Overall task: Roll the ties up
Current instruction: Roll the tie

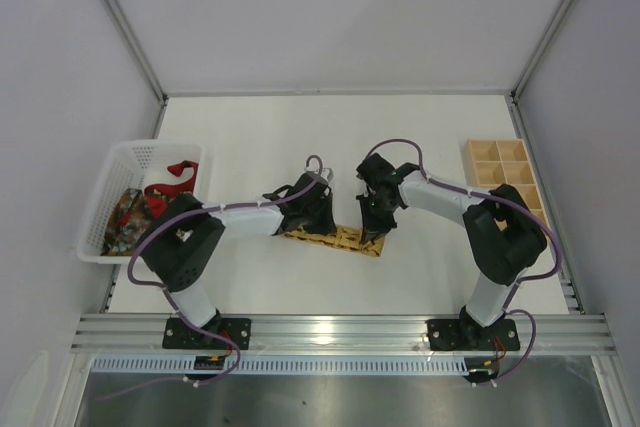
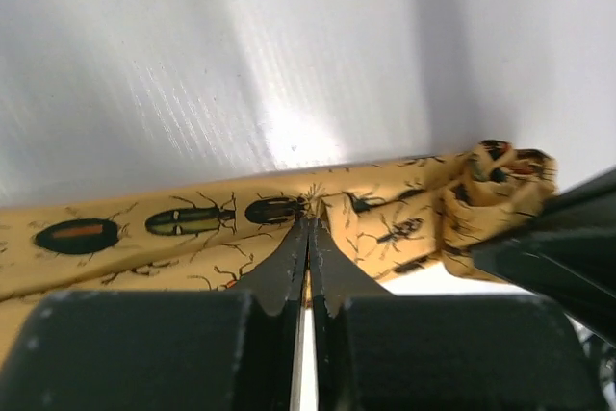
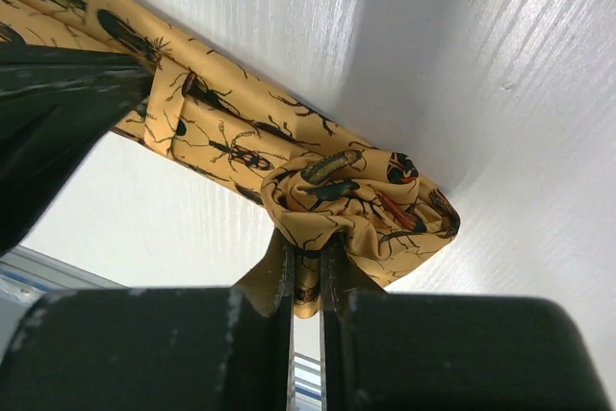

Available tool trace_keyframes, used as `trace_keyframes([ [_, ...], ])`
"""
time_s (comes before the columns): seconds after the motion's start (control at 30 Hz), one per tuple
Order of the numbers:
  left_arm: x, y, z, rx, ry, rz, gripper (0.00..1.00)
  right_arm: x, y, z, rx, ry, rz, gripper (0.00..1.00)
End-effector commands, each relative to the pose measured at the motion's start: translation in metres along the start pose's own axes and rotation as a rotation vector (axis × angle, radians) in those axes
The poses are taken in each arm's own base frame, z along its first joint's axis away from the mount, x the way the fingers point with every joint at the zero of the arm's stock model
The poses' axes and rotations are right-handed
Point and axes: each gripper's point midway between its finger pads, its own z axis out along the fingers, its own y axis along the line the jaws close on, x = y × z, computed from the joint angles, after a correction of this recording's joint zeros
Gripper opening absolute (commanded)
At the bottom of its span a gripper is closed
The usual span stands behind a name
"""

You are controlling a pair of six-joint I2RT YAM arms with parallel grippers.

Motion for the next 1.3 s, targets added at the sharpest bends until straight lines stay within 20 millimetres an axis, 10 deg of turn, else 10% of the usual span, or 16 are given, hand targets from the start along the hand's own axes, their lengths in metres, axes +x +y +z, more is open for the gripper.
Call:
trace_keyframes([
  [0.0,0.004,0.000,0.014,0.007,0.018,0.020,0.05,-0.016,-0.003,0.012,0.034,-0.045,0.006,0.02],
  [0.6,0.047,-0.003,-0.009,0.043,0.053,-0.011,0.04,-0.010,0.027,0.015,-0.192,-0.037,0.060,0.38],
  [1.27,0.039,-0.011,-0.025,0.064,0.034,-0.003,0.04,-0.013,0.016,-0.006,-0.567,-0.156,0.166,0.33],
])
